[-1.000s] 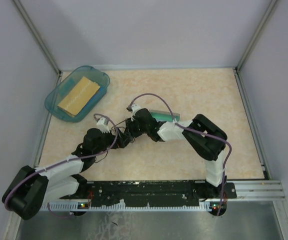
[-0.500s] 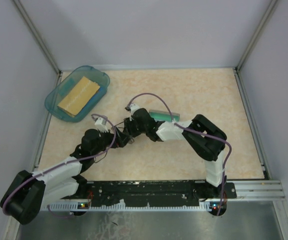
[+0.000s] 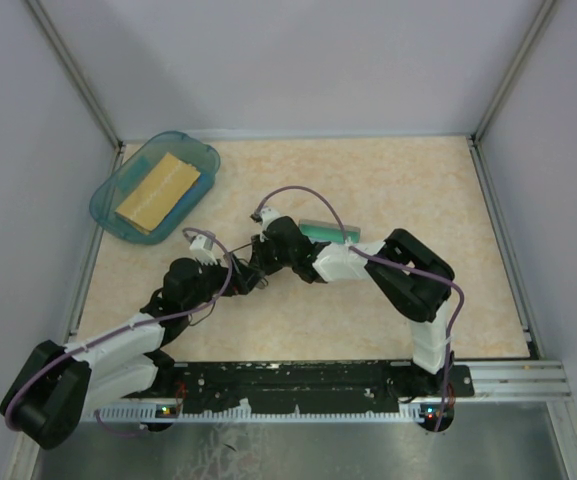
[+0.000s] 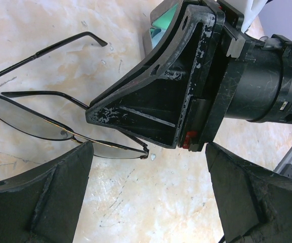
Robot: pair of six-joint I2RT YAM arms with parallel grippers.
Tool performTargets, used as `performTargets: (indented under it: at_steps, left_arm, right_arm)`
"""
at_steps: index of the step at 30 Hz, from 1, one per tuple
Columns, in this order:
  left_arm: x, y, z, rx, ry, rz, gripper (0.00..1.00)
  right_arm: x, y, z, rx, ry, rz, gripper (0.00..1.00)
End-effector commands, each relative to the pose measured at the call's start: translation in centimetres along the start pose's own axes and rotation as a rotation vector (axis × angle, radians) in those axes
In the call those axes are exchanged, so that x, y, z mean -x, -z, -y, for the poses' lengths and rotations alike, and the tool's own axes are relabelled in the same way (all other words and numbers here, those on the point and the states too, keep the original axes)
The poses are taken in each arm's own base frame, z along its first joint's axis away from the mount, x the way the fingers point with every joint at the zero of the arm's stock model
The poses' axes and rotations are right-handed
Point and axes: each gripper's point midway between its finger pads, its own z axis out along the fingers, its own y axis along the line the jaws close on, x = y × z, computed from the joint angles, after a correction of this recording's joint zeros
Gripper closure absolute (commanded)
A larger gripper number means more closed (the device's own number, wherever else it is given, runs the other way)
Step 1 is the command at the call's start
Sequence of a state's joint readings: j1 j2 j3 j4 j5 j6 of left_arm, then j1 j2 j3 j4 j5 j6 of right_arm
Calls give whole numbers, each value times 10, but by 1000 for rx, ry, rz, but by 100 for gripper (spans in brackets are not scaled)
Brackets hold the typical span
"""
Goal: Organize the sunglasses
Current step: Fold the sunglasses at the center of the board.
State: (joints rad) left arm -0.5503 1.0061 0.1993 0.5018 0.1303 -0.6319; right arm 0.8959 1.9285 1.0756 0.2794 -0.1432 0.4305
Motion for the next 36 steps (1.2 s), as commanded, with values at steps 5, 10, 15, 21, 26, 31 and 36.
performTargets:
  at_steps: [5, 10, 15, 21, 26, 31, 36]
  left_arm:
    - [10, -4, 5, -14, -5, 38, 3]
    - [9, -4, 5, -12, -7, 36, 3]
    - [10, -1, 6, -16, -5, 41, 3]
    - [11, 3, 6, -14, -5, 43, 3]
    - [9, 5, 6, -11, -6, 35, 3]
    - [3, 6, 4, -9, -7, 16, 3]
    - [-5, 8, -1, 3, -7, -13, 3]
  right_arm:
    - [40, 10, -26, 64, 22, 100, 89]
    - [44, 12, -24, 50, 21, 114, 79]
    - [53, 19, -13, 21, 12, 142, 75]
    - [67, 27, 3, -17, 9, 171, 72]
    - [81, 35, 19, -57, 6, 195, 71]
    - [97, 34, 47, -149, -3, 177, 71]
    - [110, 23, 70, -185, -5, 160, 71]
